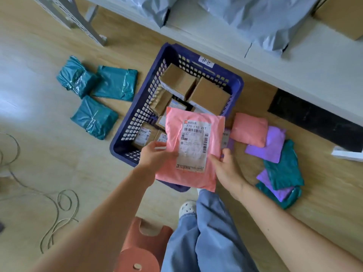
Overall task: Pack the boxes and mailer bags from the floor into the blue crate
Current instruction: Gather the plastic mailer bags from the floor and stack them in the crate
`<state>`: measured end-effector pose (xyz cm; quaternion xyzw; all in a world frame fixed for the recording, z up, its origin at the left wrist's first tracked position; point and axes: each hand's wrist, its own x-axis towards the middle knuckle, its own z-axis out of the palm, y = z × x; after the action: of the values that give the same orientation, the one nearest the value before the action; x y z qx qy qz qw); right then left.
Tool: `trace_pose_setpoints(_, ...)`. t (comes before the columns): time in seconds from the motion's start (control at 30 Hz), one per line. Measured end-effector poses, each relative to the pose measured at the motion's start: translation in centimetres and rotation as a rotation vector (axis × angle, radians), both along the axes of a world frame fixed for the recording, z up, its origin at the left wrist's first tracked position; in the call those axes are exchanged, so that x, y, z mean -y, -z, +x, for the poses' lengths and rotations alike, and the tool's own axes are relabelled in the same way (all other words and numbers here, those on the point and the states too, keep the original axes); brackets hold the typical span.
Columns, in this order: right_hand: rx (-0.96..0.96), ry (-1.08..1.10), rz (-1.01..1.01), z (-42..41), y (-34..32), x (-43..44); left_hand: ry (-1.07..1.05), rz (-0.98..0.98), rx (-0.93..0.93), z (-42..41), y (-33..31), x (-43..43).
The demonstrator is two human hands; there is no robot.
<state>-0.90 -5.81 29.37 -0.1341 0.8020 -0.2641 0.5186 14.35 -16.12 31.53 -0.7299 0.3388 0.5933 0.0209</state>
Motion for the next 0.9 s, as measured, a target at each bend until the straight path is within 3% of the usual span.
trace_pose_setpoints(0.23, 0.205, 0.058, 0.223, 0.8, 2.6, 4.4, 0.116, -0.043, 0.105, -0.1, 1.8, 5.5)
trace_pose_setpoints(0.33, 0.175, 0.085, 0.293, 0.7, 4.9, 5.7, 0.112, -0.016, 0.084, -1.0, 4.0, 7.4)
trace_pose_setpoints(0.67, 0.098, 0.268, 0.347, 2.3, 15.8, 9.4, 0.498, -0.100, 0.152, -2.3, 18.2, 10.8)
trace_pose_setpoints(0.9, 0.082, 0.321, 0.402, 1.6, 20.7, 10.8, 0.632, -0.116, 0.158, -2.2, 23.6, 10.8)
